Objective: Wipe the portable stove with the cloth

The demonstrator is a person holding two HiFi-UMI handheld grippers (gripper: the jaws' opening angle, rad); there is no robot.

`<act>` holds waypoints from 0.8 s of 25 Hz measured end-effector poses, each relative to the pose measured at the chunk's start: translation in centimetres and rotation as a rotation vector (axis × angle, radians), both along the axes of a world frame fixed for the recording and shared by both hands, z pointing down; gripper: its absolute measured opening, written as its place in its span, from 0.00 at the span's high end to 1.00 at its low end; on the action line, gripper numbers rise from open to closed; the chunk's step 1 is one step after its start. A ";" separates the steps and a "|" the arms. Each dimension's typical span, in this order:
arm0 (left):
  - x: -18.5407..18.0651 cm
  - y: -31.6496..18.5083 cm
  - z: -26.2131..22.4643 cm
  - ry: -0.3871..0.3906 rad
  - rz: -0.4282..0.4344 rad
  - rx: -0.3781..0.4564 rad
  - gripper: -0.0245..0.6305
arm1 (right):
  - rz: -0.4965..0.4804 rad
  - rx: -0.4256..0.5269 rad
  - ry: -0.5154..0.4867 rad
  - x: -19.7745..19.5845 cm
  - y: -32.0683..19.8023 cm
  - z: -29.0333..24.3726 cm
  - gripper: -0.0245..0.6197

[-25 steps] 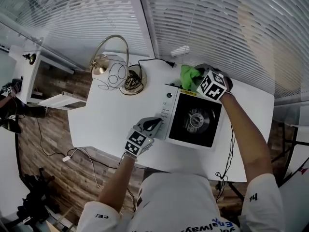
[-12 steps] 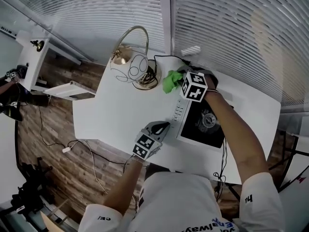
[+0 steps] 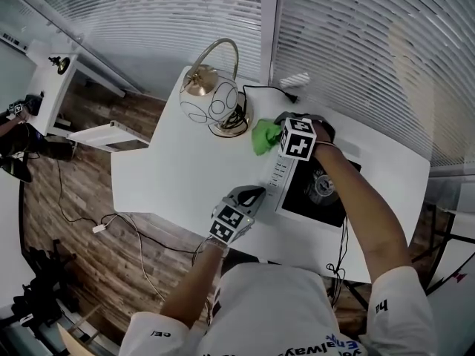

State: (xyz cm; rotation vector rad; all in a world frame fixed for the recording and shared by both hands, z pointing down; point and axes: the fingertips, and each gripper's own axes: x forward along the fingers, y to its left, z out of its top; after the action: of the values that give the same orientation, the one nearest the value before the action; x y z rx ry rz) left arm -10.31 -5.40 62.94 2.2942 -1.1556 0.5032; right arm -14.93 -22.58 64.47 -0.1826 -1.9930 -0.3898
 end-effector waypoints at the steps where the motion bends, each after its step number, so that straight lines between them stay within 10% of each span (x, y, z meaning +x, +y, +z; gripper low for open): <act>1: 0.0 0.1 0.0 0.001 0.000 -0.001 0.94 | -0.002 -0.010 0.005 0.1 0.4 0.0 0.89; 20: -3.2 2.2 -0.5 -0.009 -0.030 0.005 0.94 | -0.086 -0.150 0.058 0.4 10.6 -0.1 0.89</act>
State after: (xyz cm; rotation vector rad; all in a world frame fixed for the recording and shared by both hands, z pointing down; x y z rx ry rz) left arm -13.51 -3.22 62.43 2.2769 -1.1951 0.5000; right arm -14.50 -11.96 64.33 -0.3707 -1.9624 -0.2865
